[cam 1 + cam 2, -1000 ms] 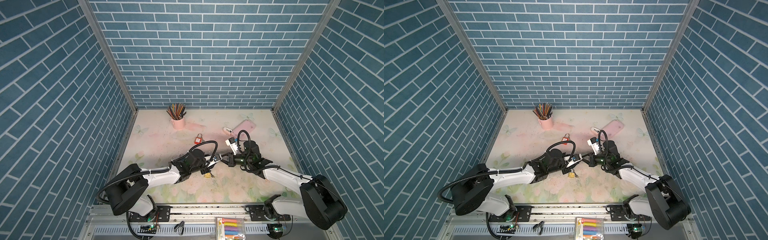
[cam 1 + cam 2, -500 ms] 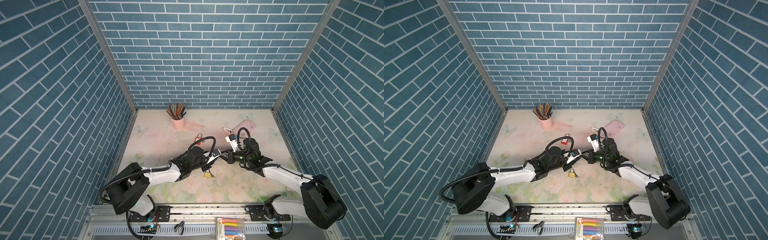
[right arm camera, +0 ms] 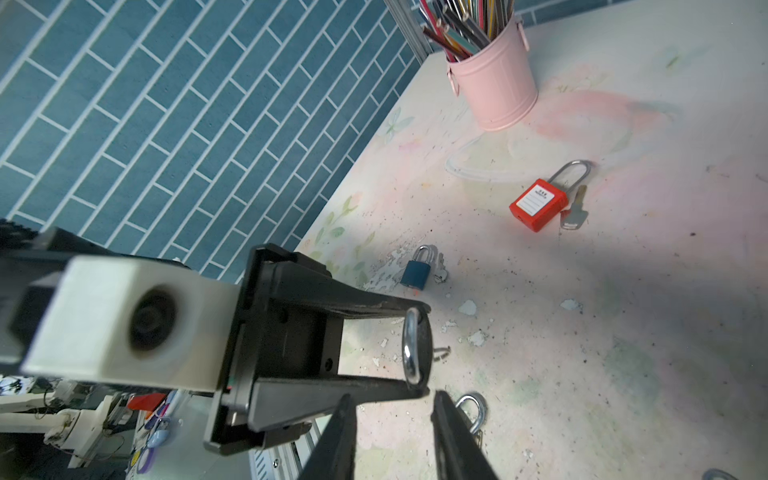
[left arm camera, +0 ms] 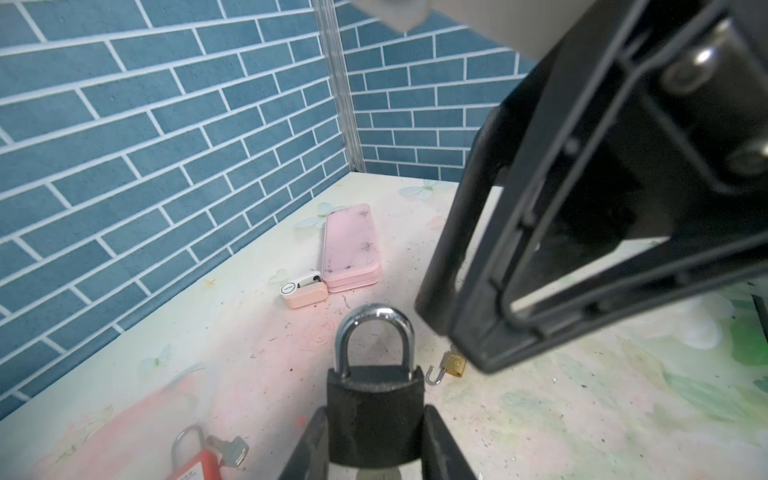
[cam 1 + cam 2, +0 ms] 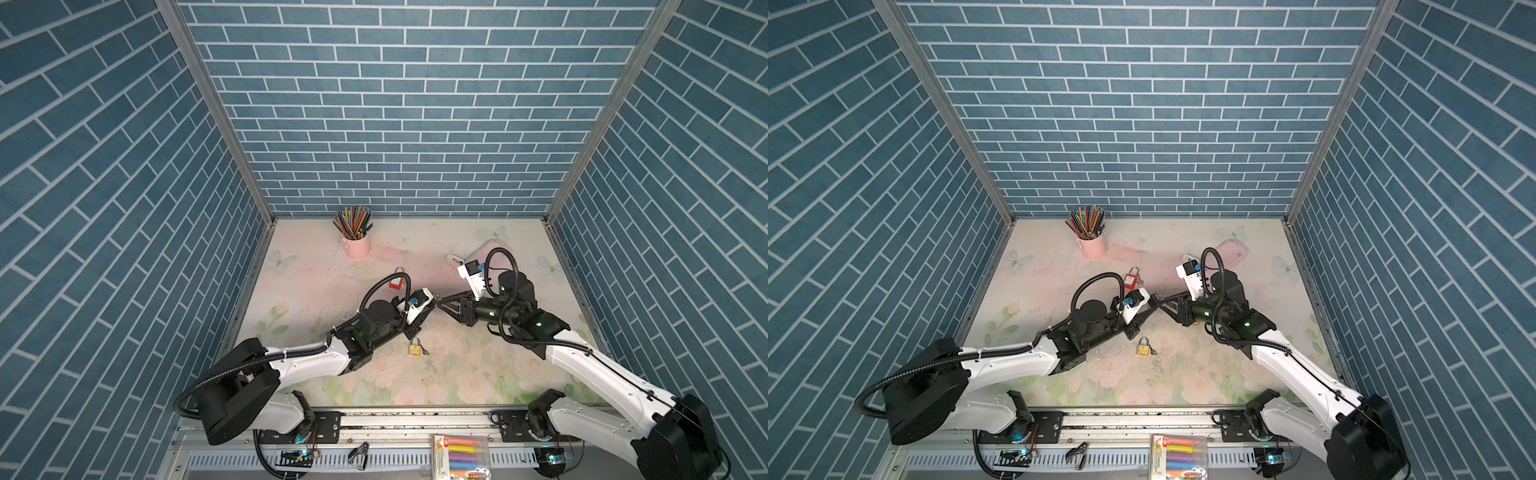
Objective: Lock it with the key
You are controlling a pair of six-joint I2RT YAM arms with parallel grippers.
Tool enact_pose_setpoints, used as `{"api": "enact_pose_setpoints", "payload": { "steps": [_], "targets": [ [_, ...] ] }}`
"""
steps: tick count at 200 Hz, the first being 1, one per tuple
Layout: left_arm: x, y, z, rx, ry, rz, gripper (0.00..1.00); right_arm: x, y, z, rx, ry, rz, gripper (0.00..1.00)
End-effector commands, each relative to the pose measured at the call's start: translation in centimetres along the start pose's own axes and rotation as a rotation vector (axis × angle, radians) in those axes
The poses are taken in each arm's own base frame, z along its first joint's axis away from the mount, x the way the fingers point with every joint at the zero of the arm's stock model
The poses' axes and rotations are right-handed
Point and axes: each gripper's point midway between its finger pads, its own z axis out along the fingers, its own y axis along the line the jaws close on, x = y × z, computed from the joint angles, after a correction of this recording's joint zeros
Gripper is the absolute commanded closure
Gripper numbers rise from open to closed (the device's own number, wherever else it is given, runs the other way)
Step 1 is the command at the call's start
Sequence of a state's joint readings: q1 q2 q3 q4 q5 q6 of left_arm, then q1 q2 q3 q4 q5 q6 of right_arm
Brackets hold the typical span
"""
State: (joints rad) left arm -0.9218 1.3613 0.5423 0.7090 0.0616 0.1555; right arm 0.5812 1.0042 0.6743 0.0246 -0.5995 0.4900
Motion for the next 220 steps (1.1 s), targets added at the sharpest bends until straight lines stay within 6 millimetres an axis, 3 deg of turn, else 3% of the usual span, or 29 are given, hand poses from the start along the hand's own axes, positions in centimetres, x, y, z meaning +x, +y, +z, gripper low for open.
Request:
{"api": "enact_pose_setpoints", "payload": {
  "steps": [1,106,169,220],
  "targets": [
    [-0.9,-0.1,-0.2,-0.009,-0.028,-0.021,0.99,-0.7,0.1,-0.6,0.023,-0.024,-0.017,0.61],
    [-1.9,-2.7,0.3,0.065,-0.028,0.146,0.98,-0.4,-1.5,1.4,0.031,0.018,0.002,0.53],
    [-1.8,-2.7,0.3,0.058,-0.023,0.173,0.98,0.4,-1.2,1.7,-0.002,0.051,0.008,0.67],
    [-2.0,-2.6,0.6,0.059,-0.031,0.177,0.96,1.2,-1.0,2.0,-0.039,0.071,0.02,0.85]
  ]
}}
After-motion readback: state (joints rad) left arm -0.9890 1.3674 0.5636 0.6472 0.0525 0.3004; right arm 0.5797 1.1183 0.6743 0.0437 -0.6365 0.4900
